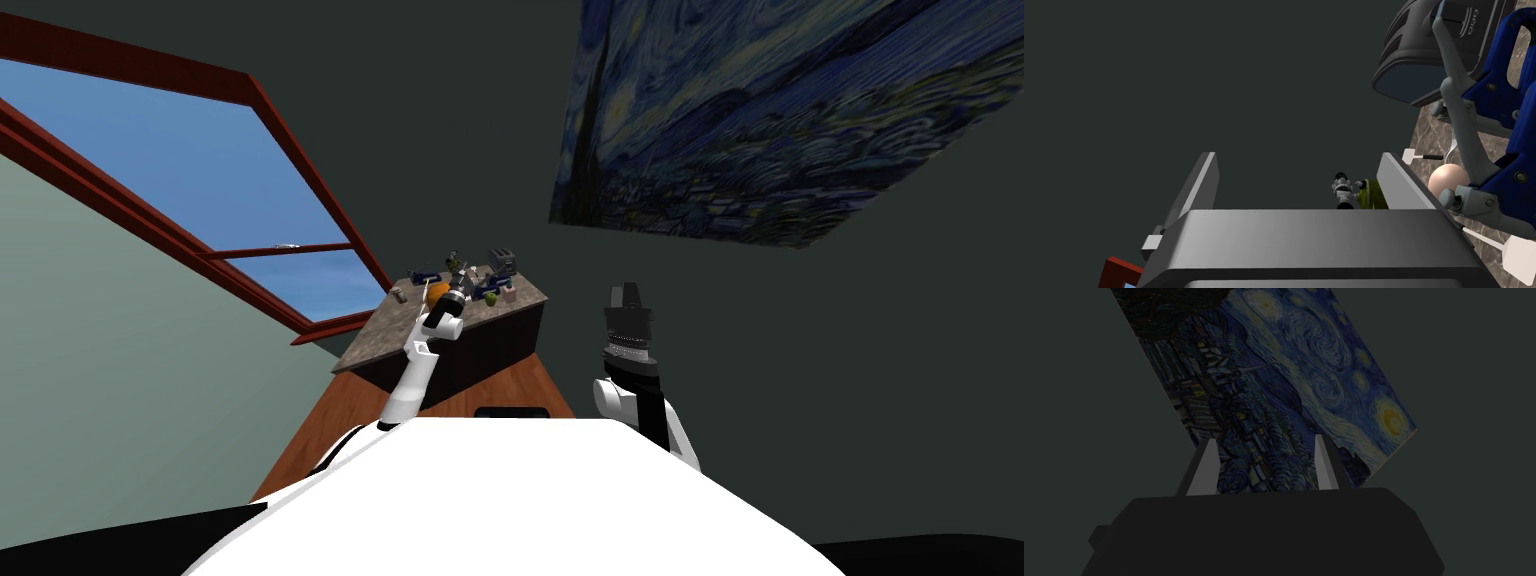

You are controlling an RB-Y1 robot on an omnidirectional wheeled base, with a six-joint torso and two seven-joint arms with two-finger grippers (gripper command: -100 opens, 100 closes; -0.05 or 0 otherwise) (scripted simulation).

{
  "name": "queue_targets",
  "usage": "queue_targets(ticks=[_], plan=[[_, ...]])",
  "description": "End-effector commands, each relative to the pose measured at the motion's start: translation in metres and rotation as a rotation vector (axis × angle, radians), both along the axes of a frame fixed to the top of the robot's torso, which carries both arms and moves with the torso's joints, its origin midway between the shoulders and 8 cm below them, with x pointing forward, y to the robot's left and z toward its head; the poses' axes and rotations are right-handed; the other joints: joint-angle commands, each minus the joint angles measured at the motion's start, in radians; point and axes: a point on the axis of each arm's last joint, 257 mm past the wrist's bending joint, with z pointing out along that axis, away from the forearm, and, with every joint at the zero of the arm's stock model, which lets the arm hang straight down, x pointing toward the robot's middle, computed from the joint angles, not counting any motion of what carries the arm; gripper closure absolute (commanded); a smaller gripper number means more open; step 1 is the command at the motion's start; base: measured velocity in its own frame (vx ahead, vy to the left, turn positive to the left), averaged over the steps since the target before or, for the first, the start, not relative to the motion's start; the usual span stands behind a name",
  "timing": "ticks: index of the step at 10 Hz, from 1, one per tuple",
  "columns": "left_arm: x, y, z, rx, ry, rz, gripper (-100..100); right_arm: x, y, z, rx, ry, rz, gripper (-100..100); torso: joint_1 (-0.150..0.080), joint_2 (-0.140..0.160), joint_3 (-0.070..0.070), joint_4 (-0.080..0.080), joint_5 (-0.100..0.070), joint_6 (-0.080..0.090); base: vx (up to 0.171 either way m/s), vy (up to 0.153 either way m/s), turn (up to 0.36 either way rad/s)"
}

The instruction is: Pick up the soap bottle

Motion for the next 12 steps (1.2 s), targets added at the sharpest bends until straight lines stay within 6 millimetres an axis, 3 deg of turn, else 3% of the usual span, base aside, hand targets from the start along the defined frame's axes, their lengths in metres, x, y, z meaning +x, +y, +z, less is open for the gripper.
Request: queue_targets(ticks=[1,3,4,5,6,8,9,10,12], plan=[[0.016,-0.002,-0.008,-0.005,0.052,0.002,-100,0.000,0.000,0.000,0.000,0.000,0.000,0,0.000,0.000,0.000,0.000,0.000,0.000,-0.043,0.020,0.065],[0.022,-0.008,0.005,-0.004,0.036,-0.007,-100,0.000,0.000,0.000,0.000,0.000,0.000,0,0.000,0.000,0.000,0.000,0.000,0.000,-0.033,0.012,0.008],[0.035,-0.009,-0.005,-0.009,0.090,-0.002,-100,0.000,0.000,0.000,0.000,0.000,0.000,0,-0.001,0.000,0.000,0.000,0.000,0.000,-0.041,0.012,0.055],[0.040,-0.014,0.005,-0.007,0.081,-0.008,-100,0.000,0.000,0.000,0.000,0.000,0.000,0,-0.001,0.000,0.000,0.000,0.000,0.000,-0.046,0.012,0.028],[0.050,-0.014,-0.005,-0.013,0.127,-0.002,-100,0.000,0.000,0.000,0.000,0.000,0.000,0,-0.001,0.000,0.000,0.000,0.000,0.000,-0.050,0.013,0.041],[0.058,-0.020,0.004,-0.009,0.129,-0.008,-100,0.000,0.000,0.000,0.000,0.000,0.000,0,-0.001,0.000,0.000,0.000,0.000,0.000,-0.032,0.009,0.015],[0.070,-0.021,-0.006,-0.013,0.182,-0.001,-100,0.000,0.000,0.000,0.000,0.000,0.000,0,-0.001,-0.001,0.000,0.000,0.000,0.000,-0.025,0.008,0.048],[0.075,-0.026,0.003,-0.010,0.181,-0.005,-100,0.000,0.000,0.000,0.000,0.000,0.000,0,-0.001,-0.001,-0.001,0.000,0.000,0.000,-0.026,0.003,0.029],[0.090,-0.031,0.000,-0.009,0.237,0.000,-100,0.000,0.000,0.000,0.000,0.000,0.000,0,-0.001,-0.001,-0.001,0.000,0.000,0.000,-0.028,-0.002,0.037]])
